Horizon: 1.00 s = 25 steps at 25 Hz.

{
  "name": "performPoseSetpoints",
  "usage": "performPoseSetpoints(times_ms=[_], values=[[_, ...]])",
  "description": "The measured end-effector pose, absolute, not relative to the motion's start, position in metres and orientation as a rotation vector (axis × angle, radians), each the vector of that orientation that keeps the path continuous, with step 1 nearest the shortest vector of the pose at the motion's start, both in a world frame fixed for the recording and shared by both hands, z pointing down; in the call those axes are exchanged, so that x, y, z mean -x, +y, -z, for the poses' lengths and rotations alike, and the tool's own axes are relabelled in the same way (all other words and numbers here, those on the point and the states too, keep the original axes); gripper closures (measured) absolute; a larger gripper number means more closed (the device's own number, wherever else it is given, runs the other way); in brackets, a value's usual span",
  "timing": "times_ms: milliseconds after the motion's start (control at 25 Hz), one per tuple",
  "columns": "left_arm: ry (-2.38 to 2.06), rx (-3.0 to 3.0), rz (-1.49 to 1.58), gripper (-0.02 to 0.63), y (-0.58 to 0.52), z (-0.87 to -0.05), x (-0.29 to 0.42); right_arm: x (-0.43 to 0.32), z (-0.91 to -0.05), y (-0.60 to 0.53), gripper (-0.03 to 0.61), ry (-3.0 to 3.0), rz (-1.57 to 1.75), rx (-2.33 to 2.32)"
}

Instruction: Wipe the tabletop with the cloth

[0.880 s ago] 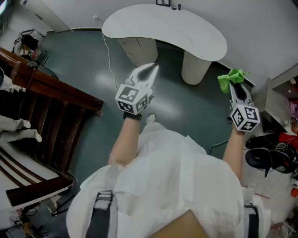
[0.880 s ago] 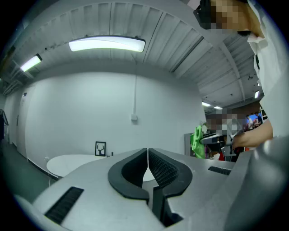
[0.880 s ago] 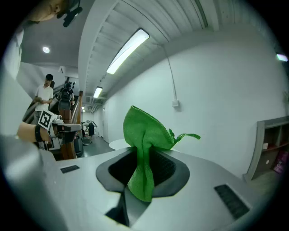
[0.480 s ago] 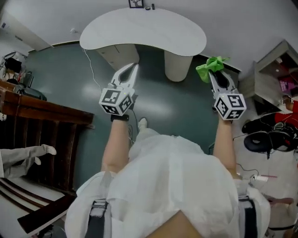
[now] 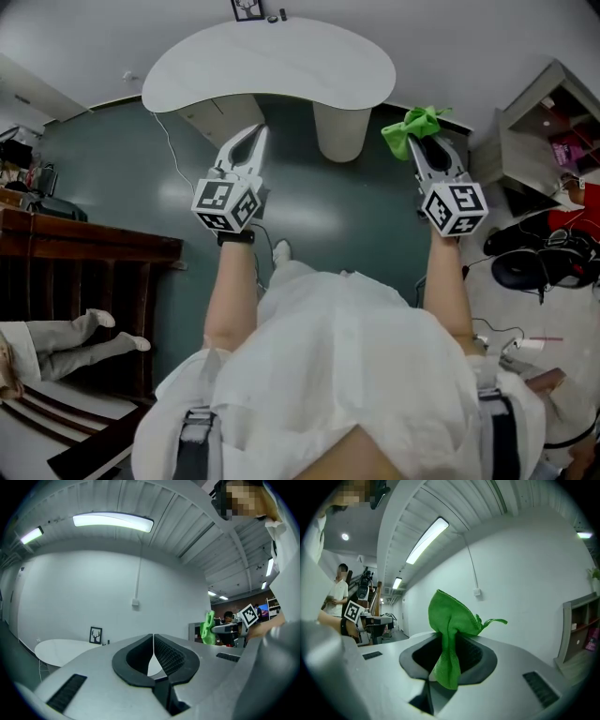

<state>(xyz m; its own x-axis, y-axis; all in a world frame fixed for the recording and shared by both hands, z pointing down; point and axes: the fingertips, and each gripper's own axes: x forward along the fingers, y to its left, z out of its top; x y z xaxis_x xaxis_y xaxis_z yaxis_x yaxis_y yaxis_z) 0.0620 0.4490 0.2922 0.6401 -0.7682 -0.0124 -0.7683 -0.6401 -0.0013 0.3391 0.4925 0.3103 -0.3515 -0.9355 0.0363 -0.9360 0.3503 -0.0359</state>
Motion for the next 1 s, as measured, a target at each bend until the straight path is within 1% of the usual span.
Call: performPoseSetpoints(times_ms=[320,1000], values=[[1.313,2.827,-0.037,0.594,0.442,-0.281,-0.075,-0.349,-0.302,0.486,0.502,-2.568,-0.043,-1.793],[1.311,2.834,-0.041,0.594,0.437,-0.283,-0.084,-0.353,-0.299,0.483,0.502,-2.567,-0.014,-1.780]])
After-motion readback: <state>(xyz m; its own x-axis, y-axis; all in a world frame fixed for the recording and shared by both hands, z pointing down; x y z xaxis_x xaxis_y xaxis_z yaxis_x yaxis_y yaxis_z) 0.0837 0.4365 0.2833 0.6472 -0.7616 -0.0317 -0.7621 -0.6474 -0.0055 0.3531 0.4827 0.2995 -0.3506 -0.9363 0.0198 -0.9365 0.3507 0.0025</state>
